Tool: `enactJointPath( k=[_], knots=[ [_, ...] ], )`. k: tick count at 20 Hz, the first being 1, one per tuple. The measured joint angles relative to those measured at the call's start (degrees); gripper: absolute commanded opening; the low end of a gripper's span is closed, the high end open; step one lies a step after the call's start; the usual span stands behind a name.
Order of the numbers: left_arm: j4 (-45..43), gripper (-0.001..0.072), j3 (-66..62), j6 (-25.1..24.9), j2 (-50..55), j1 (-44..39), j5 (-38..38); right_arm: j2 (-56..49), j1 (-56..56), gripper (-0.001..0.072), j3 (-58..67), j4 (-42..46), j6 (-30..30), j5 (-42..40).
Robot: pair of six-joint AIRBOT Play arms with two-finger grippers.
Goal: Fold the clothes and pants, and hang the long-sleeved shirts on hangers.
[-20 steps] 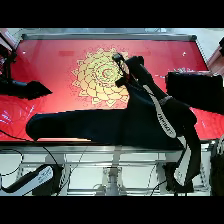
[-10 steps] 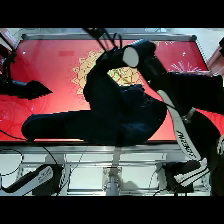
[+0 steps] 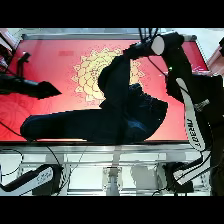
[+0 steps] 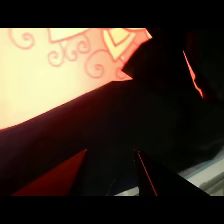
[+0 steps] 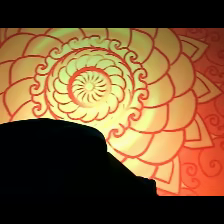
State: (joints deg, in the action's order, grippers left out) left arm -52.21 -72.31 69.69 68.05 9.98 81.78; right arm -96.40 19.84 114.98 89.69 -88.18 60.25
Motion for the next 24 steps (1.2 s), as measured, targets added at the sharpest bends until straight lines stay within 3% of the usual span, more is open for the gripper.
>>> enactJointPath(
  k=[3, 4, 5, 8, 11, 24],
  knots=[
    [-0.1, 0.0395, 0.0, -0.1, 3.3, -9.7, -9.3, -0.2, -1.8, 0.0027, -0.2, 0.3, -0.8, 0.6],
    [-0.3, 0.0474, 0.0, -0.7, 4.8, -13.2, -13.5, -0.2, -2.1, 0.0028, -0.2, 0.3, -0.7, 1.0],
    [-1.0, 0.0495, 0.0, -1.2, 6.7, -16.8, -18.4, -0.3, -2.2, 0.0028, -0.2, 0.3, -0.4, 1.6],
    [-3.0, 0.0498, -0.1, -2.2, 12.8, -24.9, -31.1, -0.3, -2.5, 0.0028, -0.2, 0.5, 0.5, 3.2],
    [-3.7, 0.0498, -0.4, -2.2, 18.7, -28.9, -37.9, -0.3, -2.5, 0.0028, -0.2, 0.2, 1.6, 4.2],
    [-9.3, 0.0497, -0.8, 3.4, 28.0, -30.4, -38.7, -0.3, -2.4, 0.0028, -0.3, -1.1, 3.4, 5.1]
  ],
)
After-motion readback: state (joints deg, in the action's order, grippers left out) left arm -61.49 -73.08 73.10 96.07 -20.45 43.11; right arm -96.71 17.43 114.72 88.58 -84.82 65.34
